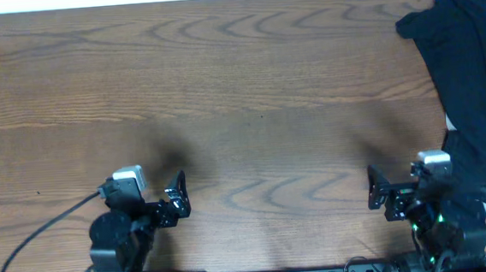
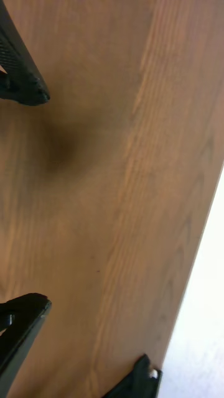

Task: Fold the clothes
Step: 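Reach the right gripper to the black shirt pile at right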

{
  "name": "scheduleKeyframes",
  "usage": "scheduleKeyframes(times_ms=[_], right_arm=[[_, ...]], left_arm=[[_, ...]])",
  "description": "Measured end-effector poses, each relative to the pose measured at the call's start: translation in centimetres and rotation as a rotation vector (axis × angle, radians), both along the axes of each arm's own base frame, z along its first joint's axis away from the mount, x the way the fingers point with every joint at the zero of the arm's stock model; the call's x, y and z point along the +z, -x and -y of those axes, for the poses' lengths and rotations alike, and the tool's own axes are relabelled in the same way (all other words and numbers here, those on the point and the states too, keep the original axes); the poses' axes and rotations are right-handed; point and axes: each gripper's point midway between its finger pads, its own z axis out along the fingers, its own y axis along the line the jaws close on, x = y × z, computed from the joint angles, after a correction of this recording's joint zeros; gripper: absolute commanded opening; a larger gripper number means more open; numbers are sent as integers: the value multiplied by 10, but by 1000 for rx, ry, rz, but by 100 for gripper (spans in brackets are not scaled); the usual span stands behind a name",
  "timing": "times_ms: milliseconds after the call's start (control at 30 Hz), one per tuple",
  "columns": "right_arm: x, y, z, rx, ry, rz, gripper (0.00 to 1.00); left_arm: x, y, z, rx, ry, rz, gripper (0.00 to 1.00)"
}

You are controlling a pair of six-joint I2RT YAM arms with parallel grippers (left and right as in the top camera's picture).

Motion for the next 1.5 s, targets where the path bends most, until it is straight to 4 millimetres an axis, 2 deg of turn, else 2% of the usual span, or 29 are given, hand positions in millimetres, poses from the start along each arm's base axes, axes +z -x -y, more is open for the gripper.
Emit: scheduleKeyframes(times_ms=[133, 233, 367, 467, 700, 800, 967, 1167, 1367, 1500], right_arm=[[-4, -1, -18, 79, -54, -140, 99], [1, -4, -29, 134, -93, -183, 99], [10, -8, -31, 133, -102, -192, 99], [5, -7, -10, -15, -89, -250, 99], [-17, -8, 67, -487, 8, -406, 99], [-37, -4, 96, -657, 25, -515, 99], [-73, 7, 131, -840, 22, -709, 99], [-108, 12, 155, -948, 9, -857, 97], [-130, 0, 165, -966, 27, -890, 94], [-144, 0, 167, -967, 46, -940, 92]], left_arm=[[21, 3, 7, -33, 21, -69, 98], [36, 3, 13, -59, 38, -94, 98], [39, 8, 17, -83, 50, -134, 98], [33, 13, 18, -91, 53, -167, 98], [31, 15, 19, -97, 55, -180, 98], [31, 15, 19, -97, 55, -181, 98], [30, 15, 19, -97, 55, -182, 98], [30, 15, 19, -97, 55, -182, 98], [30, 15, 19, -97, 55, -182, 98], [30, 15, 19, -97, 55, -182, 98]])
